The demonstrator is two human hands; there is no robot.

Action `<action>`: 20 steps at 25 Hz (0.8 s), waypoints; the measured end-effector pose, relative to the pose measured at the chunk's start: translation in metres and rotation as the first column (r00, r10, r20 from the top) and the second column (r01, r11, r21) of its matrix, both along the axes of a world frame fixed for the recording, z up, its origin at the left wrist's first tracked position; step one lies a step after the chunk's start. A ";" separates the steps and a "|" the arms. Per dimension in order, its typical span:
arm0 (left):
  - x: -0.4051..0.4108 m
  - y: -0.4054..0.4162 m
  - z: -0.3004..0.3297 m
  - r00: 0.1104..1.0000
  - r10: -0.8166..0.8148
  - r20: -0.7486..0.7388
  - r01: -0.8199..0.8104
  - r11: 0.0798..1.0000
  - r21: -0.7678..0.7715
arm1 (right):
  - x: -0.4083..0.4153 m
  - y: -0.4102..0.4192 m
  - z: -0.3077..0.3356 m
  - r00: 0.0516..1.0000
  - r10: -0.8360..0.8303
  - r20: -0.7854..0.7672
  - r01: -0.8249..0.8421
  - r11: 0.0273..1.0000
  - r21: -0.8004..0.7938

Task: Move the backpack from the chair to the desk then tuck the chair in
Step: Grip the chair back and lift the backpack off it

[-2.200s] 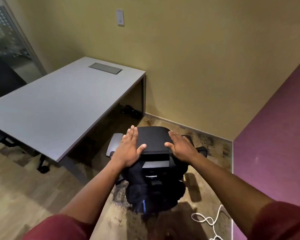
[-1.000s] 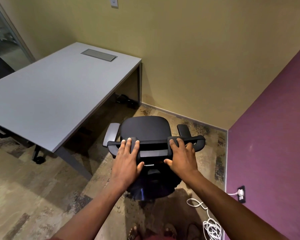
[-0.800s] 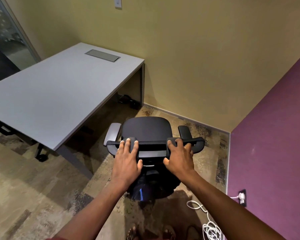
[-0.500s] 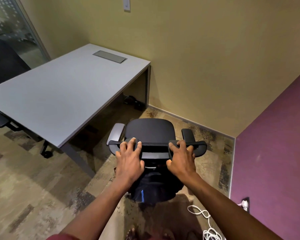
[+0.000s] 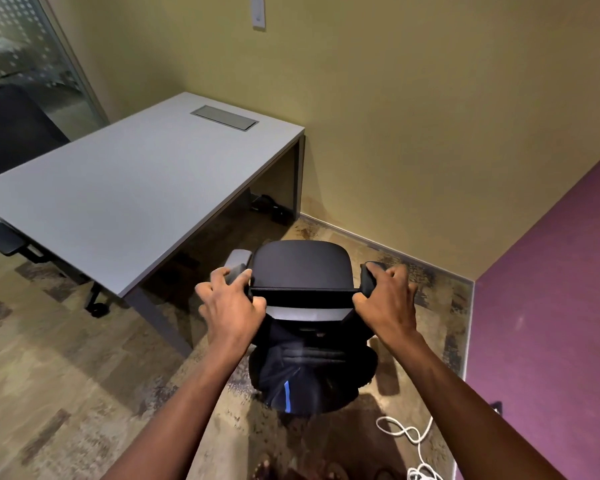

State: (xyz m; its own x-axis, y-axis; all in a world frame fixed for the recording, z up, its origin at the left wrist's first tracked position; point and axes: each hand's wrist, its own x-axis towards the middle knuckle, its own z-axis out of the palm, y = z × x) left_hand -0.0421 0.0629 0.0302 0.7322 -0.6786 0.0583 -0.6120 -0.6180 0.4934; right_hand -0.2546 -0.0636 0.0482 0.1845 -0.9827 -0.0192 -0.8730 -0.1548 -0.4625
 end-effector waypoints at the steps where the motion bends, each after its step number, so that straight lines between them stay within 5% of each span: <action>1: 0.000 0.001 0.001 0.999 0.044 -0.030 -0.044 0.999 -0.003 | -0.002 -0.001 0.002 1.000 -0.018 0.010 0.018 1.000 -0.005; 6: -0.004 0.008 0.004 0.985 0.157 -0.075 -0.155 0.987 0.031 | -0.015 -0.004 0.003 0.997 -0.076 0.007 0.076 0.997 0.023; 20: -0.048 0.012 0.002 0.993 0.064 -0.101 -0.046 0.984 0.173 | -0.063 -0.002 0.007 0.992 -0.114 -0.049 0.111 0.992 -0.063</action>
